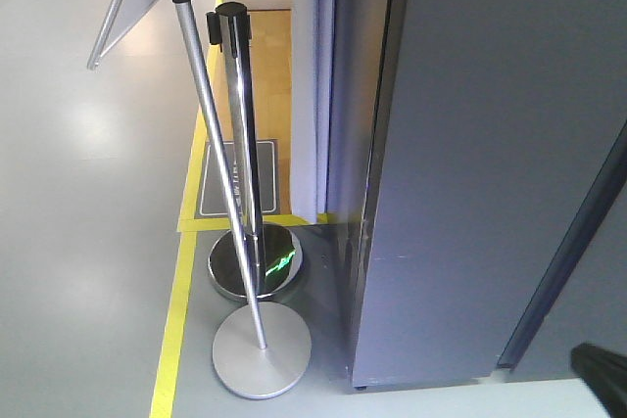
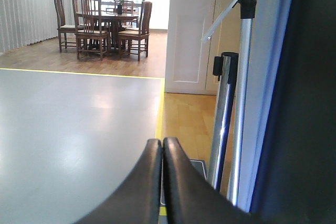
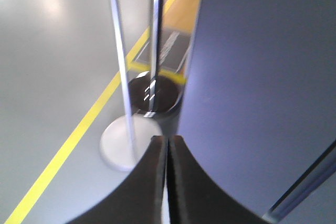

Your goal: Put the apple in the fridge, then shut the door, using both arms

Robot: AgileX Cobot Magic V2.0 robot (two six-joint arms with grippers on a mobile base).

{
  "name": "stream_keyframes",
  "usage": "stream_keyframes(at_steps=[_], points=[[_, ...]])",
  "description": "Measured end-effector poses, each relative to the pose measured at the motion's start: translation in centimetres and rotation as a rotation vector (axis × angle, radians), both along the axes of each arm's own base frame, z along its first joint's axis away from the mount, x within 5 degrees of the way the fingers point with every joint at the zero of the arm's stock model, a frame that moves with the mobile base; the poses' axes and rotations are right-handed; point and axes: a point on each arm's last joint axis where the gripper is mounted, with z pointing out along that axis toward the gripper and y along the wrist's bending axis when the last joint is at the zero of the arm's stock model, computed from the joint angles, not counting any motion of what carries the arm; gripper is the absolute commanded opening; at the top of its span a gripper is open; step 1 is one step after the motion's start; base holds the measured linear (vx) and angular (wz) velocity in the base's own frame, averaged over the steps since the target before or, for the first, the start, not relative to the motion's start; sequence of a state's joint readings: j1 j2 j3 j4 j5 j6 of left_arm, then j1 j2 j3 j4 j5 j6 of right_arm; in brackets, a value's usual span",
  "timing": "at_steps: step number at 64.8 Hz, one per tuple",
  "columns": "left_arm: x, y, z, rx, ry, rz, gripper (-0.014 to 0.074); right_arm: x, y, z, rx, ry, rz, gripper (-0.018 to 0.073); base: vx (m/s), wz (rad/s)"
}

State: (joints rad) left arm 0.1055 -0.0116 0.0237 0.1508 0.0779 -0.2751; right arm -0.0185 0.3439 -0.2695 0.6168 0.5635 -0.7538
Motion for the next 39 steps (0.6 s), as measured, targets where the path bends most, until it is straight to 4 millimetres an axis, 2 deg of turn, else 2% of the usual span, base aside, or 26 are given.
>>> stream_keyframes(at_steps=[10, 27, 39], points=[[0.0, 0.0, 0.0, 0.000, 0.000, 0.000, -0.0006, -0.7, -0.8, -0.2, 0.010, -0.075, -0.109, -0.0005, 0.00, 0.00], [0.0, 0.0, 0.0, 0.000, 0.000, 0.000, -0.0006, -2.1, -1.9, -5.5, 0.184, -0.024, -0.309, -0.0002, 0.00, 0.00], [0.0, 0.0, 0.0, 0.000, 0.000, 0.000, -0.0005, -2.4, -2.3, -7.0, 0.209, -0.082, -0.366, -0.0002, 0.00, 0.00]])
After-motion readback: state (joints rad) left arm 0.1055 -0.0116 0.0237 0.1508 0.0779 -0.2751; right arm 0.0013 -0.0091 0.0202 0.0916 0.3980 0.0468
